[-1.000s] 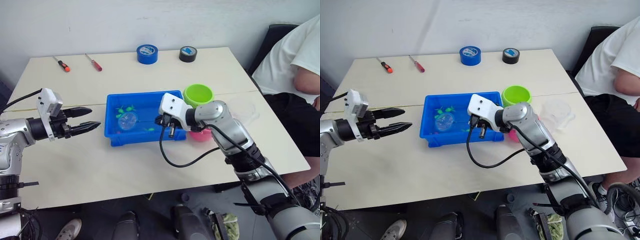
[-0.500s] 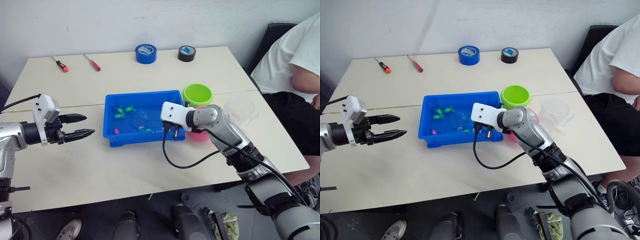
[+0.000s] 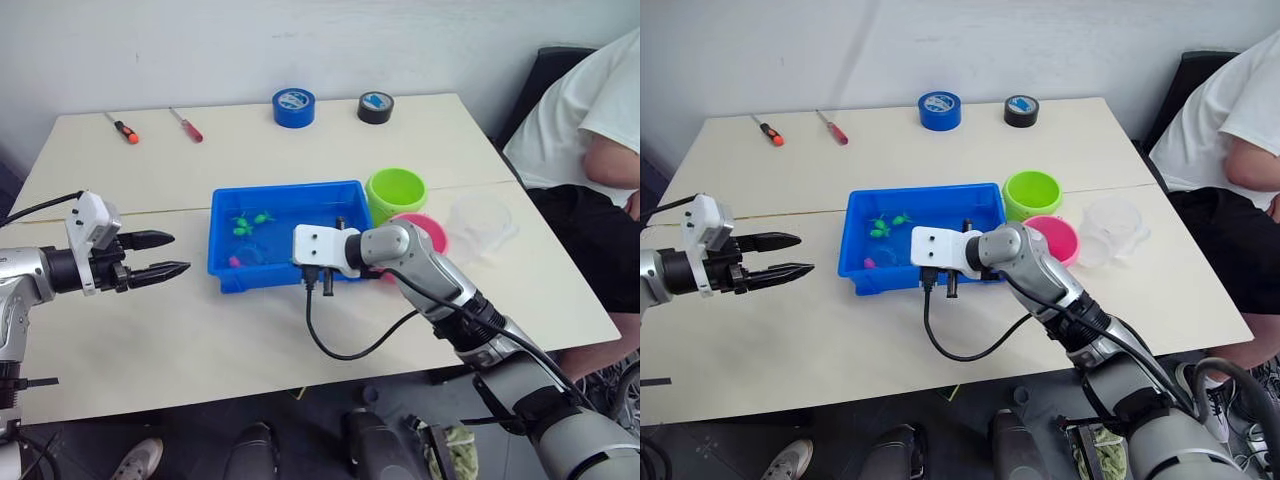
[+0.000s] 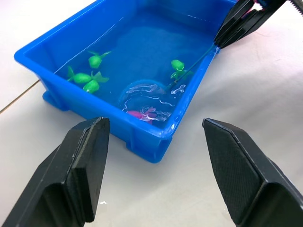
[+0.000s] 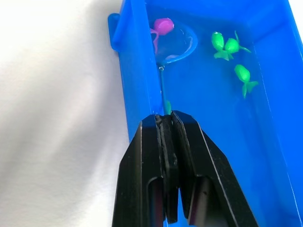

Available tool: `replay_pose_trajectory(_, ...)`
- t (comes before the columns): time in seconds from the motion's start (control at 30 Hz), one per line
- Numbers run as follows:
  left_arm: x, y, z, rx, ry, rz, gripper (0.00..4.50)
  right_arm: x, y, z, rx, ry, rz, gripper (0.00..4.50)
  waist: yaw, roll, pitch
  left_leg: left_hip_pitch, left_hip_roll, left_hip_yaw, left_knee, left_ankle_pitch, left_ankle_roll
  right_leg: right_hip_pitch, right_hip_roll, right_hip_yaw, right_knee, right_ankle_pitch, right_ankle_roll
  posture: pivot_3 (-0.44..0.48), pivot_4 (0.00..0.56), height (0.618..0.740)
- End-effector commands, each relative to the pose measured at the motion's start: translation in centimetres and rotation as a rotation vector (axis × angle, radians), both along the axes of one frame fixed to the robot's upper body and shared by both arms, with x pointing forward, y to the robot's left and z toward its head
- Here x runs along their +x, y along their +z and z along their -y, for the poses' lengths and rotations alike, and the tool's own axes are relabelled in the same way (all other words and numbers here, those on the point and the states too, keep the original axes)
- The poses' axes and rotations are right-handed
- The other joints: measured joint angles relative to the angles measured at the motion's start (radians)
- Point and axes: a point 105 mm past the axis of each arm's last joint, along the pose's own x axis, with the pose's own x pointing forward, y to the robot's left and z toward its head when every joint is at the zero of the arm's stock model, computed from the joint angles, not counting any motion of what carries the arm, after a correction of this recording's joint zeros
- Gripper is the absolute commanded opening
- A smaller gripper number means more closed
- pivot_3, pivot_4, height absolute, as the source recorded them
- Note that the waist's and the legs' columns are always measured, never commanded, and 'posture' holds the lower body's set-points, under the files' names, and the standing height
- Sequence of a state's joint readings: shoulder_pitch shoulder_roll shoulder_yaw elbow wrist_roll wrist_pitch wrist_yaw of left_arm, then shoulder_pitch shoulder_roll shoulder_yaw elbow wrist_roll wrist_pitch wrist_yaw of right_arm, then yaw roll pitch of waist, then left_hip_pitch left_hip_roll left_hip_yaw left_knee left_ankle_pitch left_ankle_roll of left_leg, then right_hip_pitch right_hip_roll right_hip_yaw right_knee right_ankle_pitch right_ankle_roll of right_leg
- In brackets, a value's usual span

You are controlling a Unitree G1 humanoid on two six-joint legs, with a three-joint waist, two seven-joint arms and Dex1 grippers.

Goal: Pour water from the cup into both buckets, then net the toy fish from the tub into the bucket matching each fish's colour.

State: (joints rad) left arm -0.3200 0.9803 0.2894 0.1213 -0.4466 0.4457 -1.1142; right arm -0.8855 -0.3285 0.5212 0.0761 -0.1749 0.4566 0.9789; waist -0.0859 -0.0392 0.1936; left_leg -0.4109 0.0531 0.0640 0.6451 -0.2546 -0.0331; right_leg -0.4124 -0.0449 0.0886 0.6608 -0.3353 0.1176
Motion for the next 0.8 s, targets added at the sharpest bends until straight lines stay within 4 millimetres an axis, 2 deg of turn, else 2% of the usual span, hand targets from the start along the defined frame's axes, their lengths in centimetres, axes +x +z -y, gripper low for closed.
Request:
replay_pose_trajectory(0.03,-0.2,1.4,0.3,-0.009,-0.015,0.059,3.46,-1.1,1.8,-0.9,0.082,0.044,-0.036,0.00,0.000,0.000,0.000,0.000,0.000,0.000,0.000,0.000,0.000,0.000,0.000,0.000,0.000,0.000,0.000,0.000,0.150,0.734)
replay_pose_trajectory(0.23,-0.2,1.5,0.3,-0.011,-0.016,0.061,3.46,-0.7,2.9,0.4,0.149,-0.026,-0.149,0.00,0.000,0.000,0.000,0.000,0.004,0.000,0.000,0.000,-0.001,0.000,0.001,0.000,0.000,0.000,-0.001,0.000,0.150,0.734)
replay_pose_trajectory(0.6,0.3,2.2,0.9,-0.032,-0.046,0.080,3.46,0.8,3.4,3.6,0.179,-0.152,-0.172,0.00,0.001,0.000,0.000,0.000,0.003,0.001,0.000,-0.001,-0.001,0.000,0.001,-0.001,-0.001,-0.001,-0.002,0.000,0.150,0.734)
replay_pose_trajectory(0.8,0.7,2.2,1.1,-0.033,-0.059,0.082,3.46,0.9,3.7,4.5,0.202,-0.182,-0.183,0.00,0.000,0.000,0.000,0.000,0.002,0.001,-0.001,-0.001,-0.001,0.000,0.002,-0.001,-0.001,-0.001,-0.002,0.000,0.150,0.734)
